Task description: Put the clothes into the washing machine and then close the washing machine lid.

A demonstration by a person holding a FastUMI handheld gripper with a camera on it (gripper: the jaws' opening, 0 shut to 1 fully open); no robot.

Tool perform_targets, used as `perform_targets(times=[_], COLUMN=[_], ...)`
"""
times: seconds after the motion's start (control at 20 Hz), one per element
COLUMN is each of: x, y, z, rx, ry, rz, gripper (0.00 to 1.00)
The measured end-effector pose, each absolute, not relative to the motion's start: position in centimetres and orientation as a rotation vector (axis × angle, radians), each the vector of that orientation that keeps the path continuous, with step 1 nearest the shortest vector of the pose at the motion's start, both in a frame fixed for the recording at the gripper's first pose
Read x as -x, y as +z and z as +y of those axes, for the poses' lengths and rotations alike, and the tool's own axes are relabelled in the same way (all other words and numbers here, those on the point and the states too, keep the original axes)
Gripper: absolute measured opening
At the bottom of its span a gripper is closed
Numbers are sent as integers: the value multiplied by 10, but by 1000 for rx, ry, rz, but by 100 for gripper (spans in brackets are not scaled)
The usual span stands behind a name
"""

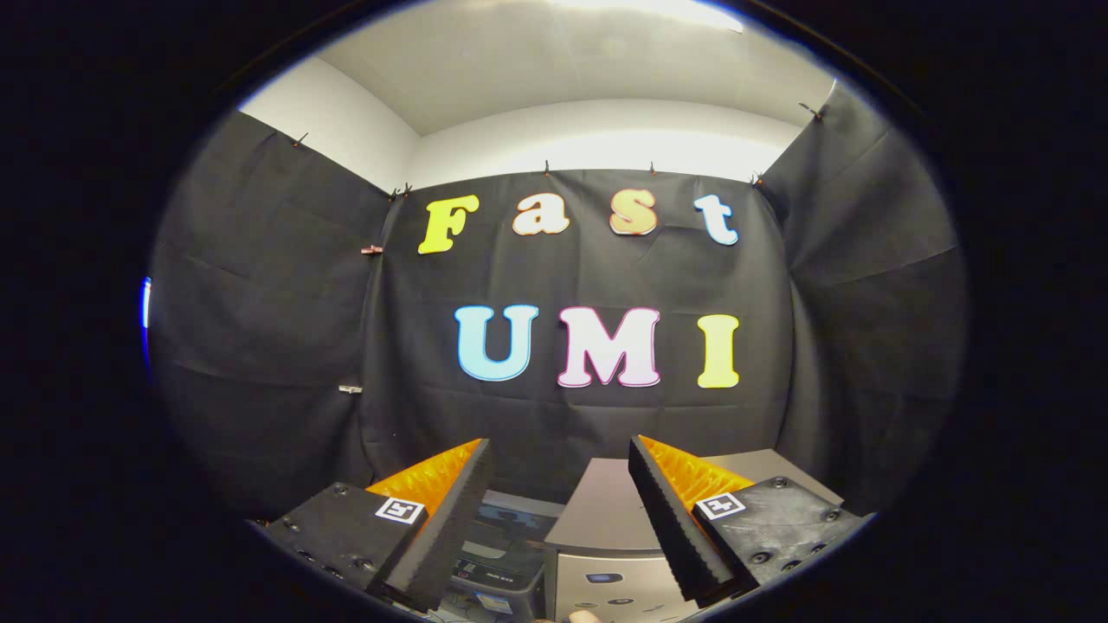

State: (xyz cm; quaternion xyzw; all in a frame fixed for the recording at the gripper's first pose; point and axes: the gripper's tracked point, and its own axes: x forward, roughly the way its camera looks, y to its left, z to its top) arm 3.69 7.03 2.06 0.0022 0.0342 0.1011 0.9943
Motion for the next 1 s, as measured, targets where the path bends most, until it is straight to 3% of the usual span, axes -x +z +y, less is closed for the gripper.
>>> perform_targets(times=[0.4,1.0], x=[12,18], y=[30,17], z=[33,8], rx=[-44,-74], ry=[139,77], rz=[7,36], gripper=[98,98])
